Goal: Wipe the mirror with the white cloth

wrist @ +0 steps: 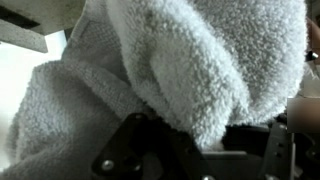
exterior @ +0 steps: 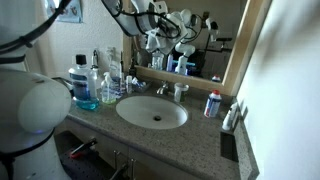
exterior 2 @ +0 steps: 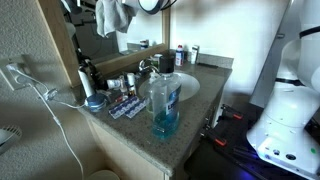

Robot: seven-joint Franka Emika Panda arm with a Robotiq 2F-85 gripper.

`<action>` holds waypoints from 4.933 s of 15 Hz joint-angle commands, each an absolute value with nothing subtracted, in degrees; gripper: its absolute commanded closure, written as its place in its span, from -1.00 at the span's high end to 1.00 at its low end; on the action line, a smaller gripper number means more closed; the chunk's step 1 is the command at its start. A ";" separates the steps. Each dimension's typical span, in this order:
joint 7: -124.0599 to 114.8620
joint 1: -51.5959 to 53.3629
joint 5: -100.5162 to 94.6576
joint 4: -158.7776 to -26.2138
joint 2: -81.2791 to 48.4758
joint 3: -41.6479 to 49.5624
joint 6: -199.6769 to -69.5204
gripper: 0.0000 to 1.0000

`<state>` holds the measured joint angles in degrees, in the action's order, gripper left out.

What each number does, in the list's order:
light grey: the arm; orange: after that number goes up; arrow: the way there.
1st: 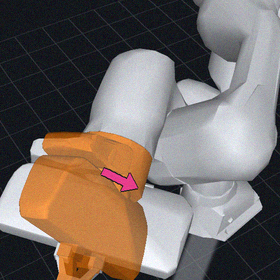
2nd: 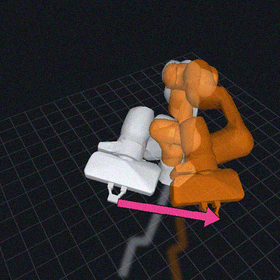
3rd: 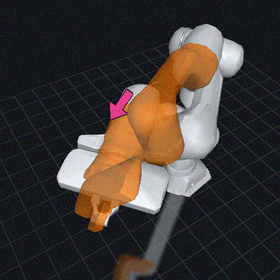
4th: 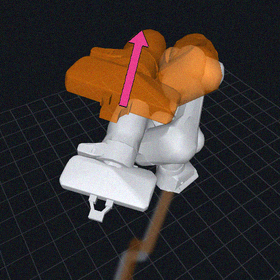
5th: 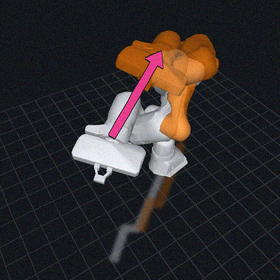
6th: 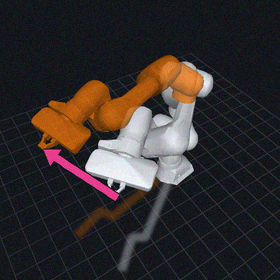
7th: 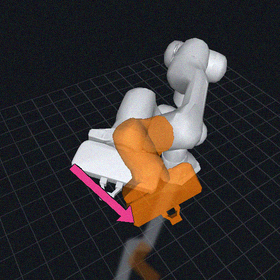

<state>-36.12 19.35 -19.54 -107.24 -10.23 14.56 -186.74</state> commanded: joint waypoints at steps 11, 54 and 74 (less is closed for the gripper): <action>-43.45 32.32 -18.34 -99.15 -17.92 42.31 -188.00 -0.95; -39.31 52.68 -19.78 -107.91 -14.05 61.30 -187.92 -0.96; -15.66 109.41 22.58 -124.89 -35.51 130.73 -146.55 -0.96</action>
<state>-21.31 104.87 12.39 -118.94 -24.92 123.38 -152.83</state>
